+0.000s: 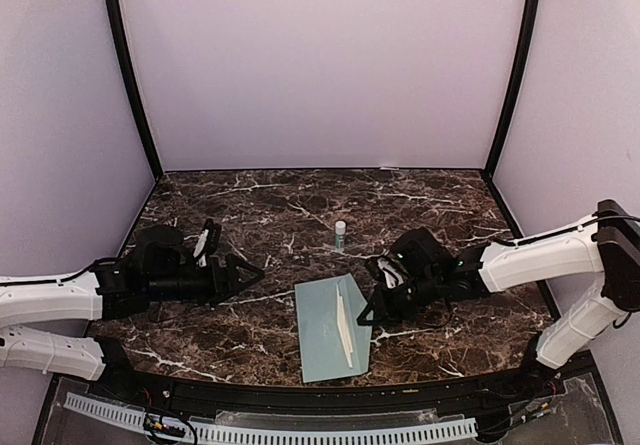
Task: Place the letter into the envelope and seal it
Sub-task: Place the letter in the envelope.
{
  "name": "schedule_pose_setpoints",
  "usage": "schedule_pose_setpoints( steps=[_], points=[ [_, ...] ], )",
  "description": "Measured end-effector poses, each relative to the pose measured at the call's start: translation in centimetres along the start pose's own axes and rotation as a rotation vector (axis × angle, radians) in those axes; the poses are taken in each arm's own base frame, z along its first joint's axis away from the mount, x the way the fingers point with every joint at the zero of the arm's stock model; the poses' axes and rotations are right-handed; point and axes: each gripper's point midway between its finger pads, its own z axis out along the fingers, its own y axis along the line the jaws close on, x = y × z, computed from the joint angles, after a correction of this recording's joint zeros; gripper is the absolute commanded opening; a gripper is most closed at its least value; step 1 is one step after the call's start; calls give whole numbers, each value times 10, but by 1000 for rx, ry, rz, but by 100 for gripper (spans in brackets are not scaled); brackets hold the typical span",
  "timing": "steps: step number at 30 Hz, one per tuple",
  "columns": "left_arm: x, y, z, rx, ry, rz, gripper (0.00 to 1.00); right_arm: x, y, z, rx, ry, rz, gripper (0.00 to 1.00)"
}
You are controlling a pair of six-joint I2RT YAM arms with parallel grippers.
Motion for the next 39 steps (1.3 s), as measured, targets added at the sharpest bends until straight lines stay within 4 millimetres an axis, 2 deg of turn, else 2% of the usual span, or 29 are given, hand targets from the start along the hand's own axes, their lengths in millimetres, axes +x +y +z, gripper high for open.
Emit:
schedule_pose_setpoints(
  steps=[2, 4, 6, 8, 13, 15, 19, 21, 24, 27, 33, 39],
  points=[
    [-3, -4, -1, 3, -2, 19, 87, -3, -5, -1, 25, -12, 8, 34],
    [-8, -11, -2, 8, -9, 43, 88, -7, -12, -3, 53, -29, 25, 54],
    [-16, -17, -4, 11, -15, 65, 88, -13, -18, -6, 77, -49, 34, 67],
    [-31, -20, -6, 1, -22, 85, 88, -17, -22, -11, 97, -69, 38, 73],
    [-85, -16, -11, -44, -50, 138, 88, -34, -21, -42, 130, -154, 20, 75],
    [-107, -15, -13, -51, -56, 161, 87, -46, -14, -57, 146, -204, -10, 73],
    [-169, -9, -19, -72, -114, 204, 83, -77, 6, -80, 194, -292, -82, 72],
    [-201, -3, -22, -99, -161, 234, 83, -95, 14, -85, 226, -323, -109, 72],
    [-233, 12, -31, -176, -242, 296, 84, -121, 22, -82, 276, -346, -142, 72],
    [-247, 18, -39, -247, -312, 379, 84, -143, 24, -71, 326, -351, -163, 72],
    [-262, 29, -56, -370, -375, 490, 84, -184, 16, -38, 434, -352, -189, 69],
    [-268, 32, -71, -451, -409, 545, 84, -212, 0, -11, 542, -354, -204, 63]
  ],
)
